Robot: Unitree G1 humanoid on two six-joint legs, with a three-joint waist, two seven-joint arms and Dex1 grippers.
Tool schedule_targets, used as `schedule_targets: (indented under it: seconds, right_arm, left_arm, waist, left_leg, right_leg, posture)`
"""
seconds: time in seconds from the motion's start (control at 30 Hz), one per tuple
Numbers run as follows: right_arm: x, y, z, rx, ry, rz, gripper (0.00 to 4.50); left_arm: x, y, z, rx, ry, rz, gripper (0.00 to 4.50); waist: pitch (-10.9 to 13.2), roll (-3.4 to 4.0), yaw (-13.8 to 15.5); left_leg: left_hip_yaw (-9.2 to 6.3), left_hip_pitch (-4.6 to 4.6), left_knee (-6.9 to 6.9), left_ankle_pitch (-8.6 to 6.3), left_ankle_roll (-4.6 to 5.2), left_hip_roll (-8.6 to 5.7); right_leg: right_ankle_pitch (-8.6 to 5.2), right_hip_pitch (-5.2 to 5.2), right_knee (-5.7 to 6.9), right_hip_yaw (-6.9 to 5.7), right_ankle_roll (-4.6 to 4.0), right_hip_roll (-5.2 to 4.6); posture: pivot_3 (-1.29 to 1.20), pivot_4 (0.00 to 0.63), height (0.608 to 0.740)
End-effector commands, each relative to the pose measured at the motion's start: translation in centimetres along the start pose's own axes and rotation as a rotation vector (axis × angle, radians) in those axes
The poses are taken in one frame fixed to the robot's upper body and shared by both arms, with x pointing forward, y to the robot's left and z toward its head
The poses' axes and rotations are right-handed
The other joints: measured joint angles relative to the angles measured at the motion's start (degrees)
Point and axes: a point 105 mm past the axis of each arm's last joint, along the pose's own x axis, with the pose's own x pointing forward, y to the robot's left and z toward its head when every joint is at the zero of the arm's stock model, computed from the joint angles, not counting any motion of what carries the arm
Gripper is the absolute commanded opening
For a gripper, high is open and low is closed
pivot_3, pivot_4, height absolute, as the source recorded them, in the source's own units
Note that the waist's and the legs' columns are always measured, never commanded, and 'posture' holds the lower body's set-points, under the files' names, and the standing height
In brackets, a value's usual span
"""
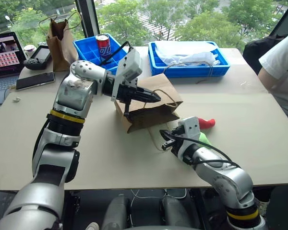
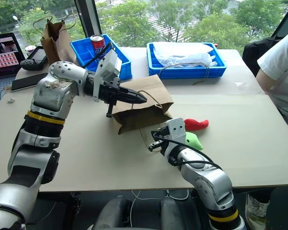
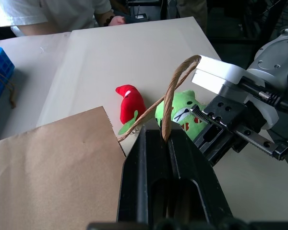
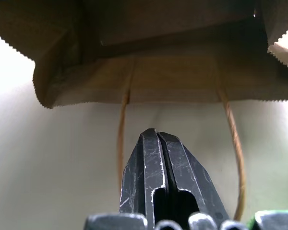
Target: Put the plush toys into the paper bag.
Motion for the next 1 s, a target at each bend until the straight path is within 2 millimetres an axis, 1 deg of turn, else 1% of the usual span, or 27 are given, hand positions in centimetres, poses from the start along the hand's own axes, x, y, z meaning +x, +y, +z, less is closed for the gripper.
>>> schedule_targets:
  seconds: [0.03,0.2,0.27,0.37,0.43,0.53,0.67,0.73,0.8,0.87,0.97,1.0]
  right_arm:
    - [1.8,0.0,1.4,-0.045,-0.077,0.022,0.04]
    - [4.3,-0.4,0.6,-0.112,-0.063,0.04,0.04]
    - [5.2,-0.8,-0.3,-0.131,-0.025,0.026,0.04]
    - [5.8,-1.3,-1.4,-0.126,0.013,-0.001,0.04]
    - [6.1,-1.7,-1.9,-0.13,0.037,-0.016,0.04]
    - [6.3,-1.6,-2.7,-0.152,0.08,-0.007,0.04]
    - [6.6,-1.2,-3.5,-0.174,0.125,0.003,0.04]
    - [6.6,-1.0,-3.7,-0.174,0.135,0.011,0.04]
    - [6.6,-0.9,-3.8,-0.174,0.143,0.016,0.04]
    - [6.6,-0.9,-3.9,-0.173,0.15,0.017,0.04]
    - [6.5,-0.8,-4.2,-0.173,0.164,0.019,0.04]
    - [6.4,-0.8,-4.3,-0.173,0.17,0.022,0.04]
  left_arm:
    - [0.0,-0.2,1.8,0.028,-0.052,0.015,0.0]
    - [0.0,0.1,2.5,0.015,-0.086,0.051,0.0]
    - [-0.4,0.8,2.8,0.023,-0.089,0.091,0.0]
    - [-1.3,1.8,3.5,0.007,-0.112,0.141,0.0]
    - [-1.6,2.0,3.9,-0.01,-0.127,0.152,0.0]
    - [-2.1,2.4,4.2,-0.056,-0.15,0.177,0.0]
    - [-2.9,3.0,3.5,-0.163,-0.143,0.227,0.0]
    - [-3.3,3.7,2.9,-0.241,-0.143,0.278,0.0]
    - [-3.6,4.3,2.7,-0.309,-0.168,0.316,0.0]
    - [-4.2,5.5,2.7,-0.363,-0.204,0.4,0.0]
    - [-5.7,7.8,2.1,-0.448,-0.24,0.557,0.0]
    - [-6.0,8.2,1.9,-0.481,-0.257,0.582,0.0]
  waist:
    - [0.0,0.0,-0.03]
    - [0.0,0.01,-0.02]
    - [0.0,0.01,-0.07]
    - [0.0,0.01,-0.06]
    - [0.0,0.01,-0.08]
    - [0.0,0.02,-0.16]
    - [0.0,0.02,-0.26]
    - [0.0,0.02,-0.32]
    - [0.0,0.02,-0.36]
    - [0.0,0.02,-0.38]
    - [0.0,0.02,-0.37]
    - [0.0,0.02,-0.34]
  left_leg:
    - [0.0,0.0,0.0,0.01,-0.02,0.0]
    - [-0.01,0.07,-0.03,0.01,-0.02,-0.01]
    - [0.01,0.07,-0.03,0.01,-0.02,-0.01]
    - [0.0,0.07,-0.03,0.02,-0.03,-0.01]
    - [-0.01,0.08,-0.03,0.02,-0.03,-0.01]
    - [0.01,0.14,-0.03,0.02,-0.03,-0.02]
    - [0.01,0.22,-0.03,0.03,-0.05,-0.02]
    - [0.01,0.28,-0.03,0.03,-0.06,-0.02]
    - [0.01,0.36,-0.04,0.03,-0.06,-0.01]
    - [0.01,0.39,-0.04,0.03,-0.06,0.0]
    - [0.02,0.42,-0.04,0.03,-0.06,-0.01]
    - [0.02,0.42,-0.04,0.04,-0.07,-0.01]
  right_leg:
    - [0.0,-0.02,0.02,0.0,0.0,0.01]
    - [0.0,0.0,0.06,-0.01,-0.01,0.03]
    - [0.0,-0.01,0.06,-0.01,-0.01,0.02]
    - [0.01,-0.02,0.1,-0.02,-0.01,0.02]
    - [0.01,-0.03,0.13,-0.02,-0.01,0.02]
    - [0.01,0.01,0.15,-0.01,-0.01,0.0]
    - [0.01,0.02,0.27,0.0,-0.01,0.0]
    - [0.01,0.02,0.35,0.01,-0.01,0.01]
    - [0.01,0.06,0.38,0.01,-0.01,0.02]
    - [0.0,0.07,0.39,0.0,-0.01,0.03]
    - [0.01,0.08,0.4,0.01,-0.01,0.01]
    - [0.01,0.08,0.42,0.01,-0.01,0.01]
  posture:
    - [0.0,0.15,0.74]
    - [0.0,0.15,0.74]
    - [0.0,0.15,0.74]
    - [0.0,0.15,0.74]
    - [0.0,0.15,0.74]
    - [0.0,0.15,0.74]
    - [0.0,0.15,0.74]
    - [0.0,0.15,0.74]
    - [0.0,0.15,0.74]
    - [0.0,0.15,0.74]
    - [0.0,0.15,0.74]
    - [0.0,0.15,0.74]
